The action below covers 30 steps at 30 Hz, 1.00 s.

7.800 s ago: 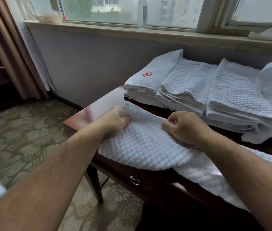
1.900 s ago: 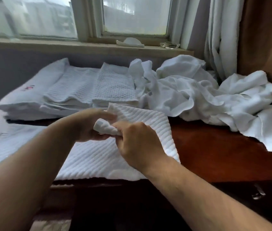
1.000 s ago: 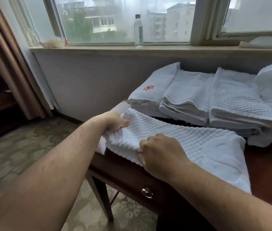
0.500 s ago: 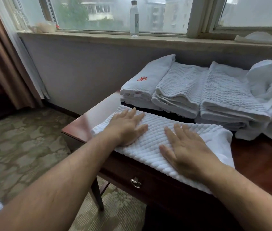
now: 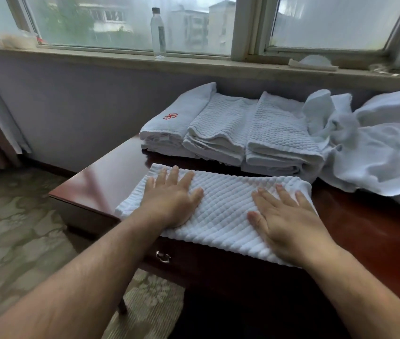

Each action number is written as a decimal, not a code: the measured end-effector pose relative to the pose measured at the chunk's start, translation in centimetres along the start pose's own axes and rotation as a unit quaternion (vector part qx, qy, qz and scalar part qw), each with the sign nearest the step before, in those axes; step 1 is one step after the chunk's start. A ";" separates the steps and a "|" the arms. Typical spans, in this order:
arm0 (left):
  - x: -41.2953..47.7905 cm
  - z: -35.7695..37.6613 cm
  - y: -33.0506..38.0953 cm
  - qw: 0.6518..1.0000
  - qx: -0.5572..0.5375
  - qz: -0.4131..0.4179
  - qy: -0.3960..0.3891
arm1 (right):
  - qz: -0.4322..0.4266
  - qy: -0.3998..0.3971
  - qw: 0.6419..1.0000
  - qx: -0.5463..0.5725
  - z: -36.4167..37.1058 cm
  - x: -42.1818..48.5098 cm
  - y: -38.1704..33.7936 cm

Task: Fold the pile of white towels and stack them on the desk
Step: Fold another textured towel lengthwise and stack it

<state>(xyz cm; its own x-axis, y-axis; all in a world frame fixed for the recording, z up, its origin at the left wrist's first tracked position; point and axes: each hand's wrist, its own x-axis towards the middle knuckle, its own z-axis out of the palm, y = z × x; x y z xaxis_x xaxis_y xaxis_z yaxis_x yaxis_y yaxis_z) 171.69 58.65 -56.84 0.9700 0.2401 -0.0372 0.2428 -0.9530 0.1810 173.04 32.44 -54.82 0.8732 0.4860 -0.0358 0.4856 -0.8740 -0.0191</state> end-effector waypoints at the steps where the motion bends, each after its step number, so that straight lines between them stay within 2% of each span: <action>1: -0.4 0.2 0.7 1.000 -0.005 -0.003 0.004 | 0.022 0.009 1.000 0.007 0.1 -0.8 0.7; 3: -1.1 0.3 1.7 1.000 -0.007 -0.006 0.007 | 0.076 0.032 0.995 0.061 0.4 -2.4 1.7; 5: -1.6 0.2 2.4 1.000 -0.008 -0.014 0.005 | 0.158 0.104 0.968 0.168 0.7 -4.1 2.5; 7: -2.0 0.2 3.1 1.000 -0.014 -0.022 0.002 | 0.243 0.189 0.909 0.281 0.6 -5.5 3.2; 10: -2.6 0.4 4.2 0.999 -0.023 -0.029 0.004 | 0.317 0.203 0.834 0.402 -0.1 -6.7 4.4; 11: -2.8 0.3 4.4 0.999 -0.026 -0.030 0.006 | 0.331 0.201 0.787 0.480 -0.4 -6.9 4.8; 12: -3.0 0.3 4.5 0.999 -0.028 -0.032 0.007 | 0.322 0.198 0.718 0.585 -0.5 -7.1 5.0; 14: -3.3 0.2 4.6 0.999 -0.030 -0.037 0.007 | 0.270 0.175 0.538 0.779 -0.5 -7.7 4.6; 15: -3.4 0.2 4.7 0.999 -0.032 -0.040 0.006 | 0.245 0.171 0.469 0.831 -0.4 -8.1 4.0; 16: -3.6 0.2 4.8 0.998 -0.034 -0.045 0.005 | 0.225 0.174 0.427 0.859 -0.1 -8.4 3.2; 17: -3.7 0.2 5.0 0.998 -0.037 -0.048 0.005 | 0.211 0.178 0.407 0.871 0.3 -8.6 2.4; 20: -4.2 0.3 5.5 0.997 -0.041 -0.060 0.010 | 0.202 0.176 0.411 0.871 1.2 -8.7 -0.4; 22: -4.5 0.3 5.7 0.997 -0.042 -0.069 0.007 | 0.226 0.170 0.435 0.855 1.2 -7.8 -1.2; 26: -5.2 0.3 6.2 0.995 -0.044 -0.088 -0.002 | 0.314 0.217 0.479 0.791 0.8 -5.3 -0.9; 28: -5.3 0.3 6.3 0.995 -0.055 -0.087 -0.007 | 0.319 0.258 0.510 0.756 0.9 -4.6 -0.5; 30: -5.3 0.0 6.2 0.994 -0.067 -0.085 -0.014 | 0.286 0.287 0.541 0.737 0.7 -4.4 -0.2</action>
<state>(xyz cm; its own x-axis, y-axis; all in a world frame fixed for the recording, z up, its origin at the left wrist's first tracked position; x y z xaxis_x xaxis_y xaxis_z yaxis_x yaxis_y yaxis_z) 168.08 51.52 -55.54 0.9153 0.3888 -0.1054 0.4020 -0.8654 0.2990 169.09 30.46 -55.34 0.9379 -0.3136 -0.1483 -0.0609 0.2719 -0.9604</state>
